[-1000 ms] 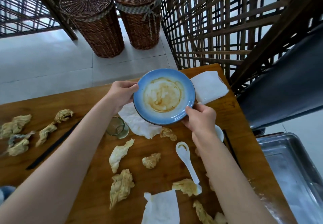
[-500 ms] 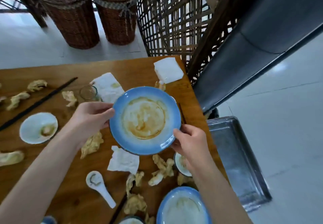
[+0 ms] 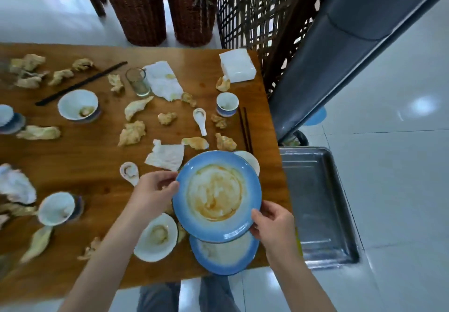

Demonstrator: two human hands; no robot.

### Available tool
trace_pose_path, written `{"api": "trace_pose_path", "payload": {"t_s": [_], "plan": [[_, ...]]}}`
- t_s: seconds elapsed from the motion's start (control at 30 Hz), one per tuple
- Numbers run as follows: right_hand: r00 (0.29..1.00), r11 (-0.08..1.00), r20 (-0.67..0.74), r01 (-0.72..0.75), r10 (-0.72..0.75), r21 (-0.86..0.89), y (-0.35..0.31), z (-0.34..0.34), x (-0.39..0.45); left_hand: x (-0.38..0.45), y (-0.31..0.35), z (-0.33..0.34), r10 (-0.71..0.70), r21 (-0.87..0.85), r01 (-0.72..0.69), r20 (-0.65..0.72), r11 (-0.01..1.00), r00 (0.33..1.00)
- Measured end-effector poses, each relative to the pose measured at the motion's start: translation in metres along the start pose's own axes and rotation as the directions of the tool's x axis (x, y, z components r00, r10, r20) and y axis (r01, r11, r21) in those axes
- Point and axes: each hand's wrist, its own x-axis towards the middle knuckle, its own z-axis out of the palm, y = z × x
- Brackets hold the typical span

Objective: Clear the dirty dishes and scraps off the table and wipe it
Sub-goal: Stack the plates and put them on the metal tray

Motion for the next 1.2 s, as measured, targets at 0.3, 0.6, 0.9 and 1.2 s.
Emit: {"api": "trace_pose_path", "payload": {"t_s": [0.3,0.6,0.9,1.2], "plan": [[0.994,0.984,-0.049,-0.100,0.094,-0.145,0.067,-0.013,-0.002,-0.012,-0.039,0.041,0.000,0.442,-0.030,0.069,0.896,0.998],[0.989,0.967,-0.129,-0.096,0.067,-0.237,0.090,-0.012,0.002,0.006,-0.039,0.070,-0.047,0.698,0.000,0.049,0.716,0.998],[0.978,0.953,-0.185,-0.142,0.093,-0.269,0.100,-0.004,0.001,0.010,-0.035,0.075,-0.106,0.770,0.029,0.051,0.637,0.993],[0.979,0.938,-0.196,-0.123,0.061,-0.323,0.103,-0.004,0.001,0.012,-0.040,0.074,-0.045,0.783,-0.042,0.090,0.621,0.995]]}}
